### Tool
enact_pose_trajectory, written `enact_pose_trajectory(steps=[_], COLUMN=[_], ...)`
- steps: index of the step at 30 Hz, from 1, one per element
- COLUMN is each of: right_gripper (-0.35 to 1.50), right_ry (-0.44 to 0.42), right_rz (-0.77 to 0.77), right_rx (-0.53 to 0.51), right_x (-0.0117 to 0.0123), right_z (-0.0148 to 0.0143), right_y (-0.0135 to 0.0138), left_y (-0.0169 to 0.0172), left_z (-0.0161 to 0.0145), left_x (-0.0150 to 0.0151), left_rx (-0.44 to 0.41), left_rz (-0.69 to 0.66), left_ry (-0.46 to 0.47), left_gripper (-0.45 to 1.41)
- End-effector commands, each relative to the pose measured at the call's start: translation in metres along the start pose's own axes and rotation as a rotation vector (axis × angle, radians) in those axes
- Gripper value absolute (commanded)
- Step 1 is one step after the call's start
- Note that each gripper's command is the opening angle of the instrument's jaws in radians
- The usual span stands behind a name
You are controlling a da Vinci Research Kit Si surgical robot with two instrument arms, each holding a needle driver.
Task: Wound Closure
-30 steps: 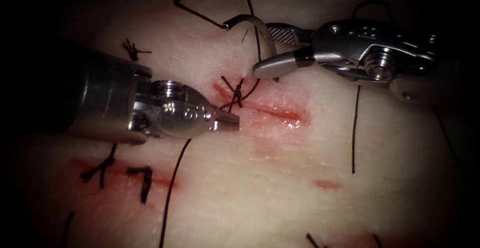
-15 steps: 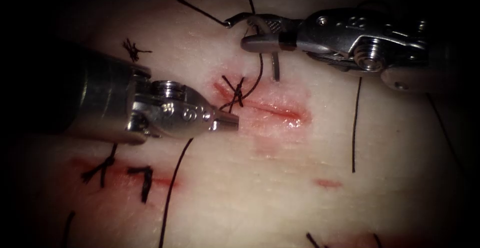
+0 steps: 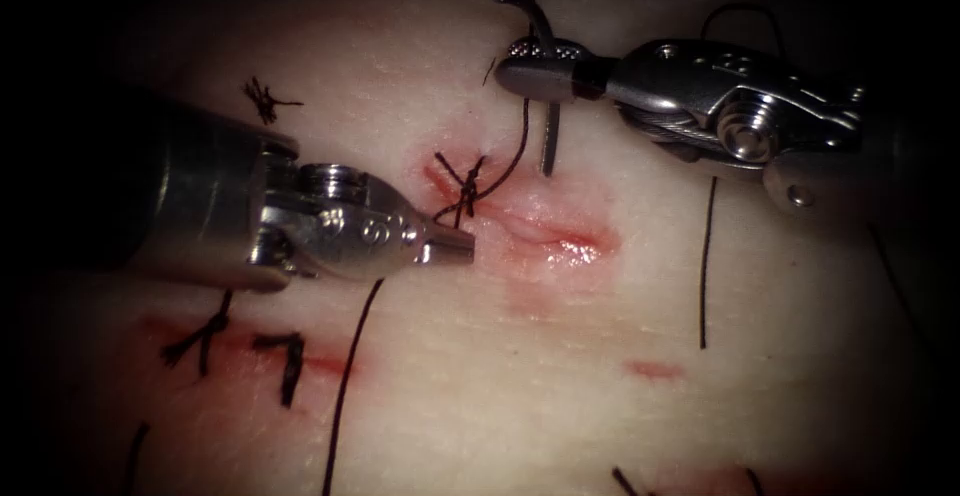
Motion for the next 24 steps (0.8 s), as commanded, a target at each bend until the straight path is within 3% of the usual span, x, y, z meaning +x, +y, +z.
enact_pose_trajectory(steps=[1, 4, 8, 12, 16, 24], right_gripper=[-0.35, -0.35, -0.35, -0.35, -0.35, -0.35], right_ry=[0.025, 0.061, 0.038, -0.015, -0.037, -0.072], right_rz=[0.010, 0.184, 0.294, 0.561, 0.793, 1.117], right_rx=[0.009, 0.019, 0.063, 0.121, 0.160, 0.331], right_x=[-0.0003, -0.0015, -0.0036, -0.0064, -0.0082, -0.0089], right_z=[0.0013, 0.0017, 0.0025, 0.0029, 0.0027, 0.0028], right_y=[0.0002, 0.0008, 0.0017, 0.0018, 0.0009, -0.0028], left_y=[0.0000, -0.0001, -0.0001, -0.0001, -0.0001, -0.0001], left_z=[0.0007, 0.0007, 0.0007, 0.0007, 0.0007, 0.0007], left_x=[0.0002, 0.0002, 0.0002, 0.0002, 0.0002, 0.0002], left_rx=[0.000, -0.001, -0.001, -0.002, -0.002, 0.000], left_rz=[0.000, 0.000, 0.000, 0.001, 0.001, 0.000], left_ry=[0.001, 0.001, 0.001, 0.001, 0.001, 0.001], left_gripper=[-0.45, -0.45, -0.45, -0.45, -0.45, -0.45])
